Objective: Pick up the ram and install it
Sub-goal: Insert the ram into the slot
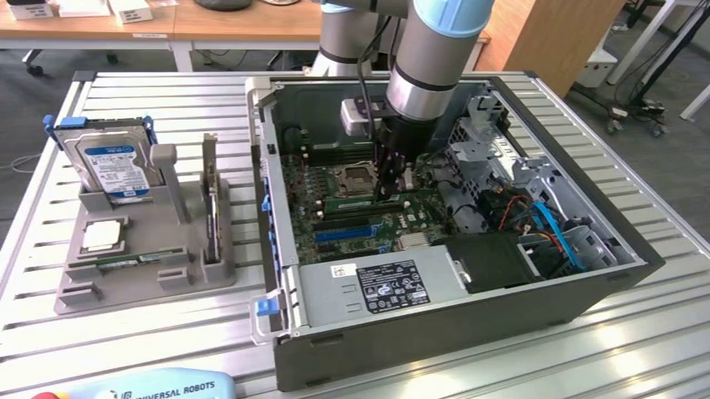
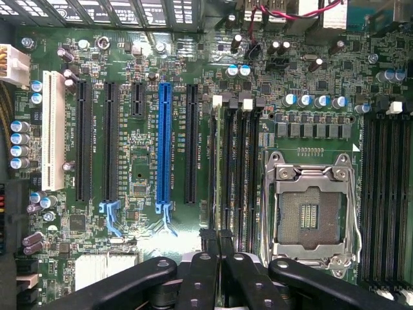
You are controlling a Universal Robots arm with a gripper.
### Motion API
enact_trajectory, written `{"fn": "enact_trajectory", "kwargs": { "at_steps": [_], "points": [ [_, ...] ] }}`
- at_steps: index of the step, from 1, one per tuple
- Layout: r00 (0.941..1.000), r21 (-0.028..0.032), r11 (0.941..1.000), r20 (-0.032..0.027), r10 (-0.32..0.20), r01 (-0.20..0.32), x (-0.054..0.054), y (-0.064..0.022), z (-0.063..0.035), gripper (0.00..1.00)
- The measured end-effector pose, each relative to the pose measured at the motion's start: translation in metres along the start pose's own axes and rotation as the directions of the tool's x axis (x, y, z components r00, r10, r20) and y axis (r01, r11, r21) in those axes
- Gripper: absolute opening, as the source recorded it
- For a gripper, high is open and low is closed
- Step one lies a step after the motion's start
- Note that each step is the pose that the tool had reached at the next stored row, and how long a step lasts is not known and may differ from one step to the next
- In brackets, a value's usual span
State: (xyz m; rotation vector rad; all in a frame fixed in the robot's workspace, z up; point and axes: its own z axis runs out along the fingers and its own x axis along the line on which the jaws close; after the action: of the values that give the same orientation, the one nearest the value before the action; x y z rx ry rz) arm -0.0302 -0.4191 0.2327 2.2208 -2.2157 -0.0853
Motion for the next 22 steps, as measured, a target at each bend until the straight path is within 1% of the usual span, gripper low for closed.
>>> {"fn": "enact_trajectory", "kwargs": {
  "at_steps": [22],
  "points": [
    [1.0, 0.0004, 1.0, 0.0004, 0.008, -0.008, 0.0008, -0.0002, 0.0009, 0.12]
  ]
}}
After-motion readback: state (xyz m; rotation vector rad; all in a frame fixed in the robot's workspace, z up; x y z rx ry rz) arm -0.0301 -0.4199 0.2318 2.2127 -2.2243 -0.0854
